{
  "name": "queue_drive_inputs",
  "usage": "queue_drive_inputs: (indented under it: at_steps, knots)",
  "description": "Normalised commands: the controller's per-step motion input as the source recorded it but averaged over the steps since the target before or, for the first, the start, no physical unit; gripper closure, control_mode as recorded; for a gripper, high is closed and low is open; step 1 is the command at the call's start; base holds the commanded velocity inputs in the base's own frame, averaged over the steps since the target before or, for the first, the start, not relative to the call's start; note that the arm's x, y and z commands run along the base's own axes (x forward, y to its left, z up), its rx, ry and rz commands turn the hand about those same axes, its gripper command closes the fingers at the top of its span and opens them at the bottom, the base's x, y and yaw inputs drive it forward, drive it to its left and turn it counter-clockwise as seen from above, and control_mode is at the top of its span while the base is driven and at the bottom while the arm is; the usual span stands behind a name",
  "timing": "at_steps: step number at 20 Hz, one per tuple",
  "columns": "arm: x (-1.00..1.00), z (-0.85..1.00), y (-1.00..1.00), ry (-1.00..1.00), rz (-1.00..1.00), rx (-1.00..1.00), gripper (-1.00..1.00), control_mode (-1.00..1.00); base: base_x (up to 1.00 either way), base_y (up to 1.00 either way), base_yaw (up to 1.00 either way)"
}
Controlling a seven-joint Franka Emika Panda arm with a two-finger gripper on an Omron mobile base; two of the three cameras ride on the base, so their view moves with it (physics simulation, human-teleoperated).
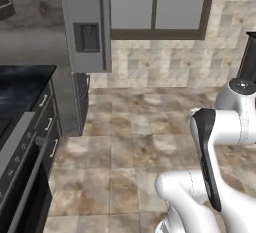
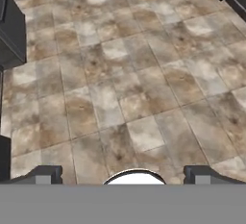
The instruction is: Take a sugar cube from the saucer and place it inside the coffee. Then, grab milk from the fridge and place it next to the coffee on the counter to sweeten the coffee.
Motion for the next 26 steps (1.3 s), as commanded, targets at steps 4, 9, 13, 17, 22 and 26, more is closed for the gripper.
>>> queue_drive_inputs:
  at_steps: [4, 9, 13, 17, 22, 26]
  knots:
    - [0.00, 0.00, 0.00, 0.00, 0.00, 0.00, -1.00, 1.00, 1.00, -0.55, 0.00]
    - [0.00, 0.00, 0.00, 0.00, 0.00, 0.00, -1.00, 1.00, 1.00, -0.62, 0.00]
    - [0.00, 0.00, 0.00, 0.00, 0.00, 0.00, -1.00, 1.00, 1.00, -0.78, 0.01]
    - [0.00, 0.00, 0.00, 0.00, 0.00, 0.00, -1.00, 1.00, 1.00, -0.75, 0.02]
    - [0.00, 0.00, 0.00, 0.00, 0.00, 0.00, -1.00, 1.00, 1.00, -0.66, 0.12]
    - [0.00, 0.00, 0.00, 0.00, 0.00, 0.00, -1.00, 1.00, 1.00, -0.67, 0.42]
